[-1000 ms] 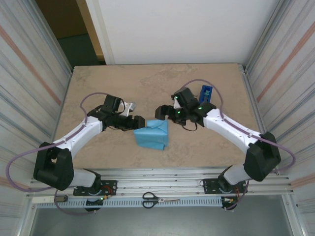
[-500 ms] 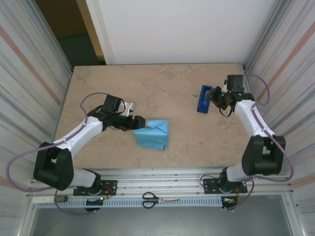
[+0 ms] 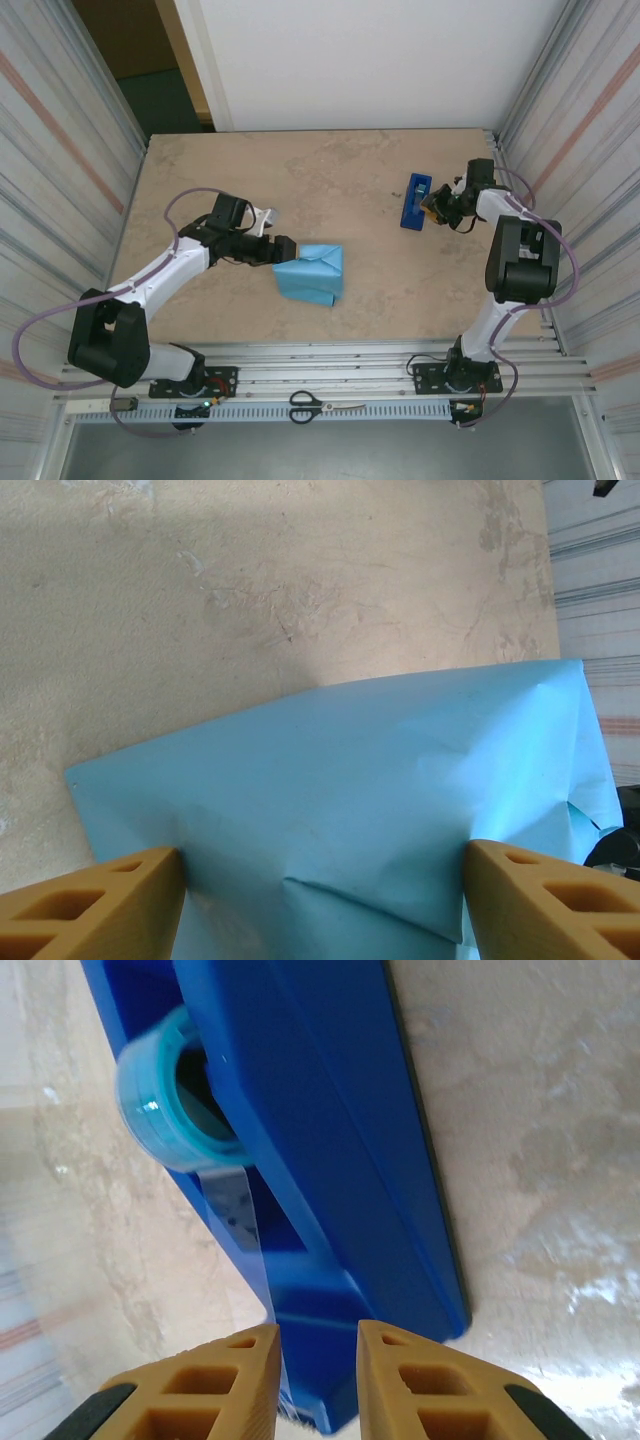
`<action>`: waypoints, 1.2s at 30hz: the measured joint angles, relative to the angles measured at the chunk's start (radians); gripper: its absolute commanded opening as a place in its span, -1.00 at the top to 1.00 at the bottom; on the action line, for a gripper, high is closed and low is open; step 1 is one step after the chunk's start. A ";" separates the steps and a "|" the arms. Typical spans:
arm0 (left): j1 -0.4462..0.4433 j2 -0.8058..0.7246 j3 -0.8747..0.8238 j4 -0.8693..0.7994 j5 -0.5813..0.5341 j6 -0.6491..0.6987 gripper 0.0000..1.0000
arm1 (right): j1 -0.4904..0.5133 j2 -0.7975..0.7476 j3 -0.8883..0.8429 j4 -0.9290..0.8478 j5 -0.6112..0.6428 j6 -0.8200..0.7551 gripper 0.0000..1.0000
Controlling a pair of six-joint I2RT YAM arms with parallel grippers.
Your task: Wrap the gift box in paper
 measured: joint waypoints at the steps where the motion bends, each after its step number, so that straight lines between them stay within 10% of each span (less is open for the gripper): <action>1: 0.000 0.001 0.000 0.000 0.000 0.000 -0.44 | -0.002 0.005 0.002 0.008 -0.008 0.000 0.45; 36: 0.000 0.002 -0.003 0.008 0.000 0.000 -0.44 | -0.013 0.086 0.045 0.071 -0.142 0.002 0.68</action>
